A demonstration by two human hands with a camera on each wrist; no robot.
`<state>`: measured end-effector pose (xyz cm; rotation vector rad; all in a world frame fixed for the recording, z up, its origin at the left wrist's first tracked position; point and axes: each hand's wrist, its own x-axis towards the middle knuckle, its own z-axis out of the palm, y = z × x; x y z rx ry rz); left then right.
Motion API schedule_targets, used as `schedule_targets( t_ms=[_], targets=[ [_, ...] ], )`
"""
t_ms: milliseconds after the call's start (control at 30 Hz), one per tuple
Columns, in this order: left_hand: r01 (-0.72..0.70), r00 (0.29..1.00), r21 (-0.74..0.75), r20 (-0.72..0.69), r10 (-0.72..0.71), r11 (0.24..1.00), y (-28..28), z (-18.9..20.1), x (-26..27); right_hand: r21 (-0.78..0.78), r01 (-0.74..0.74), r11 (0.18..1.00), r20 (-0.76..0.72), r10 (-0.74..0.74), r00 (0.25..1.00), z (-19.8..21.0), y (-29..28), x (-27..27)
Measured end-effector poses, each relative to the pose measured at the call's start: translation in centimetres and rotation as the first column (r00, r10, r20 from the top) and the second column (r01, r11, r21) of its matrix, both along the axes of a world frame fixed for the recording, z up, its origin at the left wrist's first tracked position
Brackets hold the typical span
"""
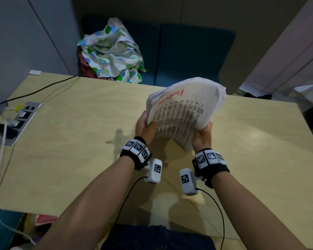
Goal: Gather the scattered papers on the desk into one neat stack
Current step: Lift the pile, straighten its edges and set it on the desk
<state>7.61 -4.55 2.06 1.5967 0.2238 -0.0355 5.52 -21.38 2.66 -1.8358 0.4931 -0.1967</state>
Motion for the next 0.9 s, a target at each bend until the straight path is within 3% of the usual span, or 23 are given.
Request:
schedule_targets(
  t_ms=[167, 333, 433, 500, 567, 600, 633, 700, 733, 800, 900],
  targets=[
    [-0.076, 0.996, -0.042, 0.035, 0.077, 0.996, 0.2, 0.2, 0.8, -0.078, 0.121, 0.990, 0.007, -0.120, 0.993, -0.5, 0.4, 0.5],
    [-0.101, 0.994, -0.014, -0.034, 0.100, 0.995, 1.3, -1.1, 0.9, -0.006, 0.072, 0.997, 0.016, -0.072, 0.997, -1.6, -0.6, 0.0],
    [-0.047, 0.996, -0.001, -0.075, 0.047, 0.999, 1.8, -2.0, 0.6, 0.069, 0.049, 0.996, 0.045, -0.052, 0.998, -1.3, -1.1, -0.1],
    [-0.013, 0.995, 0.012, -0.101, 0.014, 1.000, 1.9, -2.1, 0.6, 0.026, 0.038, 0.999, 0.161, -0.041, 0.986, 0.5, -1.4, 0.0],
    [0.011, 0.996, 0.053, -0.092, -0.006, 0.999, 2.2, -2.1, 0.8, -0.156, 0.016, 0.988, 0.375, 0.044, 0.926, 3.6, -1.3, 0.5],
    [0.022, 0.997, 0.068, -0.079, -0.016, 0.997, 2.4, -2.5, 1.0, -0.311, 0.012, 0.950, 0.443, 0.134, 0.886, 5.5, -1.1, 0.8],
    [0.025, 0.997, 0.075, -0.073, -0.020, 0.997, 2.5, -2.8, 1.2, -0.509, 0.017, 0.861, 0.442, 0.244, 0.863, 7.6, -0.9, 1.2],
    [0.031, 0.997, 0.091, -0.071, -0.025, 0.995, 2.4, -2.2, 1.0, -0.849, -0.054, 0.526, 0.202, 0.417, 0.886, 11.5, -0.1, 2.2],
    [0.023, 0.998, 0.108, -0.061, -0.016, 0.994, 2.2, -1.8, 0.8, -0.917, -0.160, 0.364, 0.025, 0.454, 0.891, 12.9, 0.4, 2.8],
    [-0.016, 0.999, 0.116, -0.038, 0.020, 0.993, 1.9, -1.5, 0.8, -0.925, -0.345, 0.161, -0.234, 0.474, 0.849, 14.2, 1.7, 3.7],
    [-0.021, 1.000, 0.084, -0.016, 0.022, 0.996, 1.7, -1.4, 0.8, -0.915, -0.404, 0.011, -0.350, 0.479, 0.805, 13.3, 3.6, 4.4]
  ],
)
